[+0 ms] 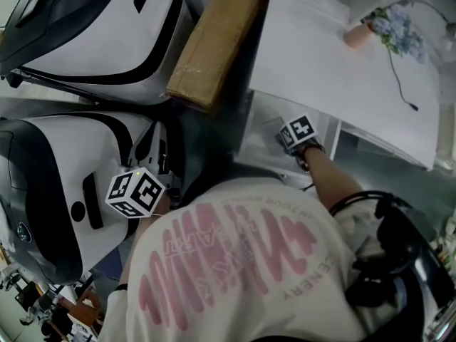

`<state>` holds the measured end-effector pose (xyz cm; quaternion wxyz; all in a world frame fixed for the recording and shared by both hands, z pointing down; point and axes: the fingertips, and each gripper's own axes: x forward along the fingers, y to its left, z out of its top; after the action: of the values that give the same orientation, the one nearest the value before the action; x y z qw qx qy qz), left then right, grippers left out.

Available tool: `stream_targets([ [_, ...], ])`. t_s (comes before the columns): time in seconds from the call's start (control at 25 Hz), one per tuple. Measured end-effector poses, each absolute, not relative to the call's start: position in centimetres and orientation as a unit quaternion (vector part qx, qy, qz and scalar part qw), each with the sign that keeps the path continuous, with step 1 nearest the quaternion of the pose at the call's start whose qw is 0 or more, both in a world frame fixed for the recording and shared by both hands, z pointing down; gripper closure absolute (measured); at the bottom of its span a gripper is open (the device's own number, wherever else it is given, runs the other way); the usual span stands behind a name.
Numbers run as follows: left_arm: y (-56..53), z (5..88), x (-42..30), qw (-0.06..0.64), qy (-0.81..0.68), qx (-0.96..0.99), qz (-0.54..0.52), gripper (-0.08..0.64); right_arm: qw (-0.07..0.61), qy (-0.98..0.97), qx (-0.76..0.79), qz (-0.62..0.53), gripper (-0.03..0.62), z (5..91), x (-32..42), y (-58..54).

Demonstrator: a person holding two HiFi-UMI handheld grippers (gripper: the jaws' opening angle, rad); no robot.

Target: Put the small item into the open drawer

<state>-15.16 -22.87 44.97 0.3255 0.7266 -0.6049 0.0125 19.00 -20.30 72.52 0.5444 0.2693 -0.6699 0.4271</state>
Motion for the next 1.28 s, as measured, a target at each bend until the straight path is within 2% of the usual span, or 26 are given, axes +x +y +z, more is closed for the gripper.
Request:
stream_targets([
  [1.28,-22.2,45.8,-14.7,0.329,-0.602,0.727,0.027,0.531,0.56,-0.669,0.262,0.413,0.357,73.9,19.0,-19.3],
])
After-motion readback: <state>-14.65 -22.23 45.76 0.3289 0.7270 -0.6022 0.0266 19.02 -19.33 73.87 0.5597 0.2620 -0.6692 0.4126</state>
